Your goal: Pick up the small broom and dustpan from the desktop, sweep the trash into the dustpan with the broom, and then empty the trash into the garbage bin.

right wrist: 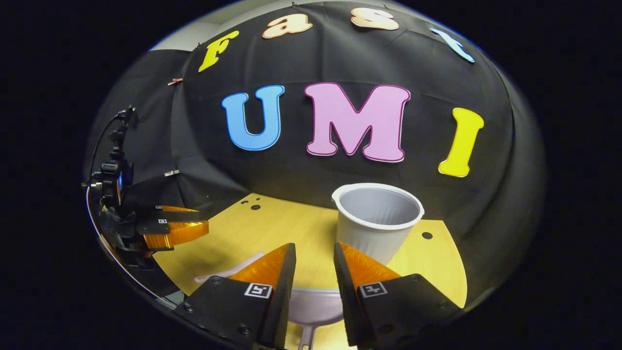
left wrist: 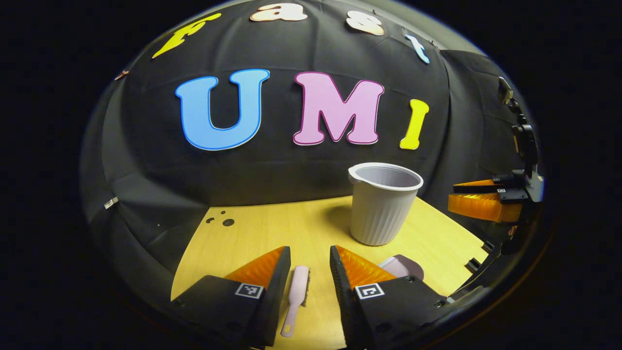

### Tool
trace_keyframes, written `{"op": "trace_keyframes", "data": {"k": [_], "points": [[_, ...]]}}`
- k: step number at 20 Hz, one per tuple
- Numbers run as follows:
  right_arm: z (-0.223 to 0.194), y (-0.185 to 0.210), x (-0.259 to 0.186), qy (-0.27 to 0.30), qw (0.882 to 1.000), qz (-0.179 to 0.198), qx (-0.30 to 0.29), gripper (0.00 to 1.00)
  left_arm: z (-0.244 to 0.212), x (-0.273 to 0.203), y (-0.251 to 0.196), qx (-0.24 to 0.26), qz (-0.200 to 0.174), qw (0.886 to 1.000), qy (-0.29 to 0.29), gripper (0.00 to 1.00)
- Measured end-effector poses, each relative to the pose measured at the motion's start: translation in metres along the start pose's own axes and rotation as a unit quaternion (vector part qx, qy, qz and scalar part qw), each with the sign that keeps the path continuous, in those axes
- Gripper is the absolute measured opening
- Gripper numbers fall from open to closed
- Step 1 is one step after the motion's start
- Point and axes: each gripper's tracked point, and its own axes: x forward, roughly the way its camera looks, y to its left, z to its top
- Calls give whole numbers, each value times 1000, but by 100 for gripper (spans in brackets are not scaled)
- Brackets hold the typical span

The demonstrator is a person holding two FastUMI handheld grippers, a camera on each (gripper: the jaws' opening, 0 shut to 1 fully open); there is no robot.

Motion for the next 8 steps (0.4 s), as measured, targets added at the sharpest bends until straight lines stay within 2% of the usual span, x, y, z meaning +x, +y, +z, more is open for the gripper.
{"op": "trace_keyframes", "data": {"k": [2,3,8], "points": [[-3,-1,3,6,1000,7,-5,49,-1,0,1,-6,12,1000,4,51],[-3,-1,4,9,1000,12,-4,49,-2,-2,0,-10,15,1000,5,54],[-6,-3,7,18,1000,23,-12,49,-7,-3,-1,-24,30,999,10,54]]}}
